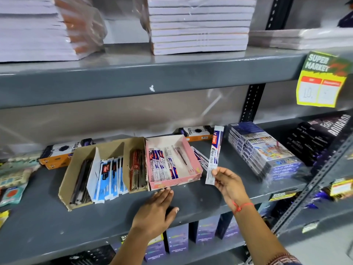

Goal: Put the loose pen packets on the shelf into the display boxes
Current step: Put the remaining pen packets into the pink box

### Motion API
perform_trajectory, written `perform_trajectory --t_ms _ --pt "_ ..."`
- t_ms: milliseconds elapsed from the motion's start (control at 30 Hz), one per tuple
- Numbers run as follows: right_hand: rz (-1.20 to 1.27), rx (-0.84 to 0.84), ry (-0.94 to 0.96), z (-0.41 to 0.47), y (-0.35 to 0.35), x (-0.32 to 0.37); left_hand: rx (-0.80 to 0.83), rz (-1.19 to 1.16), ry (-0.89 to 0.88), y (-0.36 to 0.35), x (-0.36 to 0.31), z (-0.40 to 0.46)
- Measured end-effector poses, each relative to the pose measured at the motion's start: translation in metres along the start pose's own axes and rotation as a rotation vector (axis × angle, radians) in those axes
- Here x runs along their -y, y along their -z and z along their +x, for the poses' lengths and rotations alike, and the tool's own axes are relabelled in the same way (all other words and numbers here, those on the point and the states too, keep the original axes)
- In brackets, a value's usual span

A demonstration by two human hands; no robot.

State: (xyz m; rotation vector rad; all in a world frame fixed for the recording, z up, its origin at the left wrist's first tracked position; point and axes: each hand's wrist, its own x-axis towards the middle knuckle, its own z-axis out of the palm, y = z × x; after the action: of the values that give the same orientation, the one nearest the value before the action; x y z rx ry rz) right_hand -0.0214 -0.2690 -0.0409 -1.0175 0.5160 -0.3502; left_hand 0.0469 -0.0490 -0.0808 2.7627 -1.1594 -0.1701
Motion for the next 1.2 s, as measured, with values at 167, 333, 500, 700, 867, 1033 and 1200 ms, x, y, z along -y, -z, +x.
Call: perform_trajectory --t_ms 167,333,500,700,867,1033,1200 --pt "-0.058 0.031 -0.011 -0.002 -0.006 0.001 0.006 -0.014 0.000 0.001 0.000 0.000" --pt "-0.241 0.052 0.021 0.008 -0.045 0.007 -0.021 -0.049 0.002 -0.003 0.015 -0.010" --pt "-0.574 0.048 0.050 0.036 -0.106 -0.005 -0.069 -0.060 0.080 -0.008 0.037 -0.019" --pt "-1.181 0.057 0.142 0.052 -0.148 -0.041 -0.094 -0.026 0.057 -0.005 0.037 -0.021" --pt "-1.303 0.105 0.158 0.053 -0.149 -0.045 -0.129 -0.017 0.032 0.000 0.034 -0.024" --pt "-0.984 -0.250 0.389 0.048 -0.122 -0.004 -0.141 -0.030 0.028 -0.002 0.036 -0.024" --pt "-1.115 -0.527 0.189 0.057 -0.044 0.004 -0.078 -0.028 0.050 -0.010 0.040 -0.020"
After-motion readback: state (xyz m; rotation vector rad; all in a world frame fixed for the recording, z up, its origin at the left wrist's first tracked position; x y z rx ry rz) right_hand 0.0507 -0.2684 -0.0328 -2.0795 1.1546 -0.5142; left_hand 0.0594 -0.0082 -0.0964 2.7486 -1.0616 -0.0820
